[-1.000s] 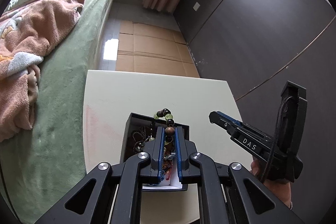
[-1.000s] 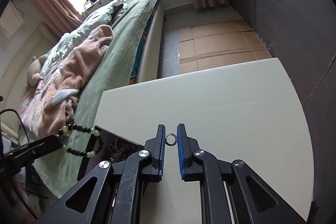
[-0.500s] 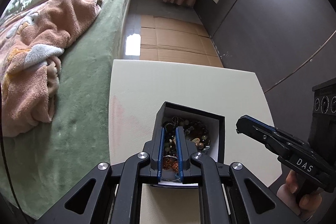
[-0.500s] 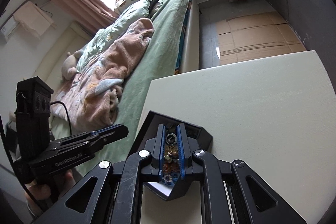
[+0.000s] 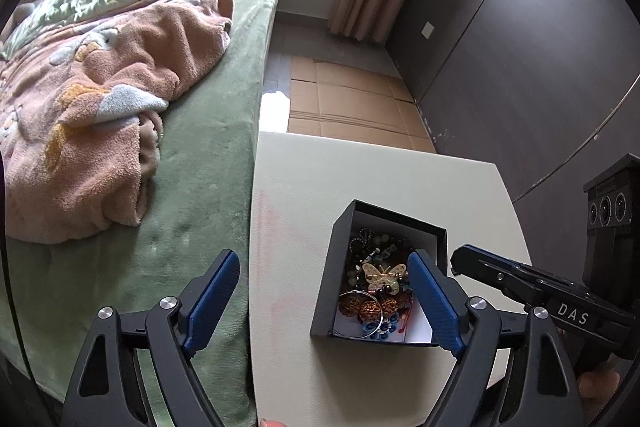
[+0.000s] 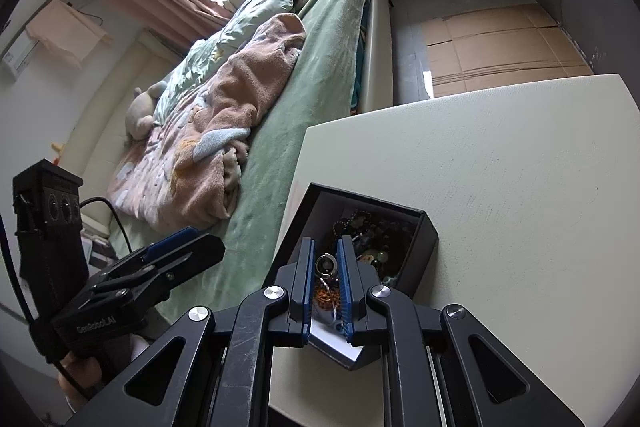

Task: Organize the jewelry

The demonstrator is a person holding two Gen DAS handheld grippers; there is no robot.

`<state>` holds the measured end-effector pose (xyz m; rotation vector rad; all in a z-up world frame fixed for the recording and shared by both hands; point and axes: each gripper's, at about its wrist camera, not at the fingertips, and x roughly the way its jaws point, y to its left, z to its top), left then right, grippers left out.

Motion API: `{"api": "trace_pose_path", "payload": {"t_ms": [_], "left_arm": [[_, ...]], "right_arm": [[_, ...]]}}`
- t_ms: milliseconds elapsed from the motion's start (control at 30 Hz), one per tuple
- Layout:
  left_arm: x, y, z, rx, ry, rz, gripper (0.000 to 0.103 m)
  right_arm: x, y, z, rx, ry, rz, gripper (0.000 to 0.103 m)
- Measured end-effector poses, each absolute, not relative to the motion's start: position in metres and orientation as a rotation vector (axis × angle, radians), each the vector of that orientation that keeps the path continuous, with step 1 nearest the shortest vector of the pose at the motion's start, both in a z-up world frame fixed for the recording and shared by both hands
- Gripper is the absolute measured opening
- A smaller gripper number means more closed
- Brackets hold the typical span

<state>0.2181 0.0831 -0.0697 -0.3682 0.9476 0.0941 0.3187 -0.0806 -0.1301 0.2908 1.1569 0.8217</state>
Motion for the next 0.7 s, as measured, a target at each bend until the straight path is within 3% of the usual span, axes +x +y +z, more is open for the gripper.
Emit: {"api": "trace_pose_path", "payload": {"t_ms": [100,167,200,233,300,400,467,533,700], "left_arm": [[0.212,0.083,-0.071,-0.38,0.929,0.093,0.099],[0.208,0.083,-0.071,-0.389,0.922,0.086,0.101],[0.206,0.082,-0.071,-0.392,0.919,0.083,0.102],[0.204,0.082,-0.07,-0.393,0.915,0.081,0.103],[0.199,0.081,-0.065,-0.387,0.902,0.085,0.103],[0.19,0.08,-0.056,-0.376,0.875,0.087,0.103],[0.183,0.081,-0.051,-0.382,0.858,0.086,0.103],[0.177,0.08,-0.047,-0.381,0.842,0.09,0.103],[0.161,0.069,-0.038,-0.342,0.813,0.096,0.103]], "right_arm": [[0.309,-0.08,-0.127,0.274,1.157,0.848,0.013],[0.305,-0.078,-0.129,0.273,1.177,0.885,0.015],[0.304,-0.078,-0.131,0.278,1.192,0.888,0.028],[0.304,-0.078,-0.133,0.284,1.202,0.88,0.048],[0.302,-0.083,-0.132,0.287,1.19,0.86,0.064],[0.299,-0.091,-0.125,0.281,1.171,0.834,0.065],[0.295,-0.097,-0.12,0.275,1.155,0.817,0.074],[0.29,-0.105,-0.115,0.254,1.129,0.789,0.092],[0.277,-0.129,-0.109,0.216,1.092,0.696,0.099]]}}
